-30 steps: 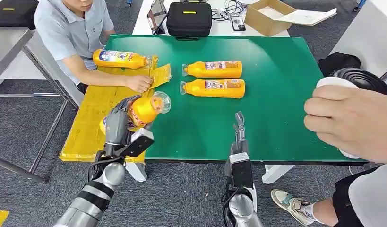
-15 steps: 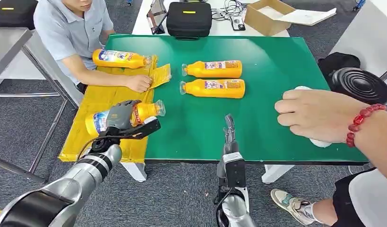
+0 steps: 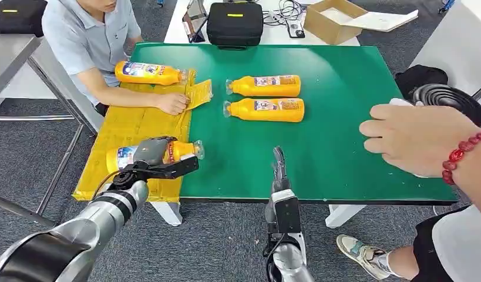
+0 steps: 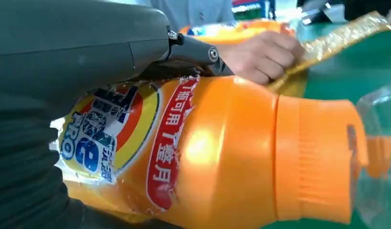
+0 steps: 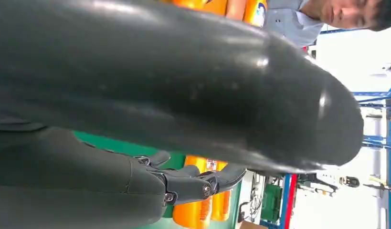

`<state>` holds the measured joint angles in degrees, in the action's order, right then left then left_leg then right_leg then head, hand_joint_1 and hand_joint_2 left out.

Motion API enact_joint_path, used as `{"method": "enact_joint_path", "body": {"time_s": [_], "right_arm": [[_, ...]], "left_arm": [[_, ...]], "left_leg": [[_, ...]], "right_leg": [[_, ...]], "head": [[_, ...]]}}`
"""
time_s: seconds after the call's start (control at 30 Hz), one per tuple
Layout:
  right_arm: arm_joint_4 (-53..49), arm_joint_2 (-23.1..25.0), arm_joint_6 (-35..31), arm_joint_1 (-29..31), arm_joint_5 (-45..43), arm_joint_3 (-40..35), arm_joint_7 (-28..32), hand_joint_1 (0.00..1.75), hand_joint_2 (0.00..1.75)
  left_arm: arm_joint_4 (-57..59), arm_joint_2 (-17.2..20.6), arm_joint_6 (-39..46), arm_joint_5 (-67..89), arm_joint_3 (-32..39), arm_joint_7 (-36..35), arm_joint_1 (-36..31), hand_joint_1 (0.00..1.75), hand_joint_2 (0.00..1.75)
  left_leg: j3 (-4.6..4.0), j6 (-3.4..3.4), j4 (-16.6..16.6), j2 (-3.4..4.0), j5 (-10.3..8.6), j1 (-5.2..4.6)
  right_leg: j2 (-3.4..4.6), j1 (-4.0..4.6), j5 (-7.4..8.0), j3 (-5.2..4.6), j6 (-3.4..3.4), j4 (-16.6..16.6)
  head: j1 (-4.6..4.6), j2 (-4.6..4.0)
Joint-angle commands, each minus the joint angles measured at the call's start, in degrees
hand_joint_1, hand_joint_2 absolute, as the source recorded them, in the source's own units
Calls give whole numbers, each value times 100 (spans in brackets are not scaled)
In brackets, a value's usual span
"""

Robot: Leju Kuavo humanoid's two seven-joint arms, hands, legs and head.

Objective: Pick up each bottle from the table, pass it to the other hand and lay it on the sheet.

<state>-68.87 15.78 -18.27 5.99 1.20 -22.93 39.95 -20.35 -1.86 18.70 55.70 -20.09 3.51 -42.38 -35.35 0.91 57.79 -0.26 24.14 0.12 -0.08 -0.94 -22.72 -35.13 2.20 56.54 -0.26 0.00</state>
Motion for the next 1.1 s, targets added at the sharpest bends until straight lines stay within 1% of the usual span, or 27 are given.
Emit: {"method": "enact_joint_path", "body": {"time_s": [0.03, 0.07, 0.1, 0.17, 0.2, 0.27, 0.3, 0.37, 0.43, 0.47, 0.5, 0.6, 0.67, 0.7, 0.73, 0.77, 0.8, 0.83, 0.87, 0.9, 0.93, 1.03, 1.1], "right_arm": [[644, -40, 86, 309, -35, -36, -22, 0, 0], [653, -42, 111, 308, -38, -30, -22, 0, 0], [660, -46, 132, 307, -42, -20, -22, 0, 0], [677, -53, 137, 302, -32, -2, -17, 0, 0], [706, -55, 156, 305, -33, 5, -18, 0, 0], [768, -42, 128, 321, -27, 43, 5, 0, 0], [768, -42, 128, 321, -27, 43, 5, 0, 0], [795, -29, 104, 324, -25, 86, 5, 0, 0], [799, -25, 105, 316, -6, 98, 5, 0, 0], [782, -30, 83, 304, 26, 97, 5, 0, 0], [782, -30, 83, 304, 26, 97, 5, 0, 0], [728, -36, 55, 247, 41, 138, 5, 0, 0], [711, -46, 64, 233, 40, 143, 5, 0, 0], [711, -46, 64, 233, 40, 143, 5, 0, 0], [708, -47, 38, 225, 46, 146, 5, 0, 0], [672, -68, 41, 202, 71, 124, 5, 0, 0], [569, -104, 32, 145, 145, 90, 5, 0, 0], [492, -108, 13, 93, 144, 108, 5, 0, 0], [454, -121, 23, 57, 149, 108, 5, 0, 0], [381, -131, -25, 1, 151, 129, 5, 0, 0], [280, -138, -60, -49, 140, 156, 5, 0, 0], [176, -164, -109, -89, 142, 169, 5, 0, 0], [-16, -187, -216, -139, 183, 181, 5, 0, 0]], "left_arm": [[353, 5, -407, -288, 196, 455, -97, 0, 175], [314, -23, -512, -417, 299, 560, -83, 0, 175], [252, -54, -617, -604, 450, 659, -74, 0, 175], [179, -104, -903, -979, 739, 830, -64, 0, 175], [124, -116, -1107, -1183, 879, 950, -59, 0, 175], [8, -114, -1251, -1417, 1020, 1155, -39, 0, 175], [8, -114, -1251, -1417, 1020, 1155, -39, 0, 175], [-160, -144, -1450, -1758, 1205, 1374, 9, 0, 175], [-353, -165, -1401, -1968, 1234, 1638, 69, 0, 175], [-525, -195, -1366, -2143, 1293, 1814, 129, 0, 175], [-525, -195, -1366, -2143, 1293, 1814, 129, 0, 175], [-1209, -242, -1497, -2841, 1470, 2269, 385, 0, 175], [-1418, -219, -1542, -2898, 1428, 2231, 467, 0, 175], [-1418, -219, -1542, -2898, 1428, 2231, 467, 0, 175], [-1672, -282, -1826, -3400, 1659, 2435, 580, 0, 175], [-2013, -296, -2162, -3810, 1754, 2507, 730, 0, 175], [-2757, -277, -2606, -4457, 1737, 2527, 1041, 0, 175], [-3415, -269, -2704, -4888, 1693, 2534, 1303, 0, 175], [-4051, -221, -2728, -5183, 1588, 2448, 1552, 0, 175], [-4842, -186, -2754, -5641, 1505, 2361, 1844, 0, 175], [-5377, -172, -2714, -5921, 1453, 2404, 2023, 0, 175], [-6267, -157, -2783, -6448, 1397, 2297, 2318, 0, 175], [-6518, -176, -2822, -6842, 1371, 2220, 2441, 0, 175]], "left_leg": [[27, -5, -4, 14, 8, 5], [18, -4, -4, 5, 4, 4], [32, -6, -3, 8, 9, 7], [12, -2, -3, 7, 3, 3], [28, -4, -3, 6, 10, 7], [18, -3, -3, 4, 5, 4], [31, -5, -3, 7, 11, 8], [16, -2, -3, 3, 3, 1], [32, -5, -4, 5, 9, 5], [18, -3, -4, 3, 4, 2], [16, -2, -5, 0, 2, 2], [24, -5, 1, 4, 10, 8], [28, -5, 0, 1, 12, 6], [9, -2, -3, 1, 1, 1], [26, -5, -1, 4, 11, 7], [20, -4, -3, 1, 6, 4], [13, -2, -5, 1, 2, 1], [29, -4, -5, 9, 11, 5], [19, -3, -4, 12, 8, 4], [28, -5, 0, 10, 16, 7], [19, -3, -2, 13, 11, 5], [12, -3, 5, 14, 14, 6], [22, -5, 8, 14, 21, 7]], "right_leg": [[13, 6, -3, 23, -9, -6], [4, 4, -1, 16, -7, -5], [7, 8, -6, 30, -11, -7], [7, 4, 0, 11, -5, -5], [5, 8, -6, 28, -9, -7], [3, 4, -3, 16, -5, -5], [6, 9, -7, 30, -9, -7], [3, 2, -2, 14, -5, -4], [4, 6, -7, 31, -9, -6], [3, 2, -3, 17, -6, -4], [0, 2, -2, 15, -5, -5], [2, 9, -8, 25, -9, -4], [-1, 7, -11, 29, -10, -4], [1, 2, -2, 8, -4, -4], [2, 8, -9, 25, -9, -5], [-1, 5, -6, 19, -7, -5], [1, 1, -2, 11, -4, -5], [8, 6, -8, 26, -9, -8], [10, 5, -4, 15, -6, -7], [8, 8, -12, 27, -9, -5], [9, 6, -6, 15, -7, -7], [10, 7, -9, 8, -7, -1], [9, 8, -16, 18, -9, 1]], "head": [[-2, 0], [0, 0], [0, 0], [-2, 0], [2, 0], [0, 0], [0, 0], [0, 0], [-2, 0], [0, 0], [0, 0], [0, 0], [0, 0], [-2, 0], [0, 0], [0, 0], [0, 0], [0, 0], [0, 0], [-2, 0], [0, 0], [-2, 0], [-2, 0]]}}
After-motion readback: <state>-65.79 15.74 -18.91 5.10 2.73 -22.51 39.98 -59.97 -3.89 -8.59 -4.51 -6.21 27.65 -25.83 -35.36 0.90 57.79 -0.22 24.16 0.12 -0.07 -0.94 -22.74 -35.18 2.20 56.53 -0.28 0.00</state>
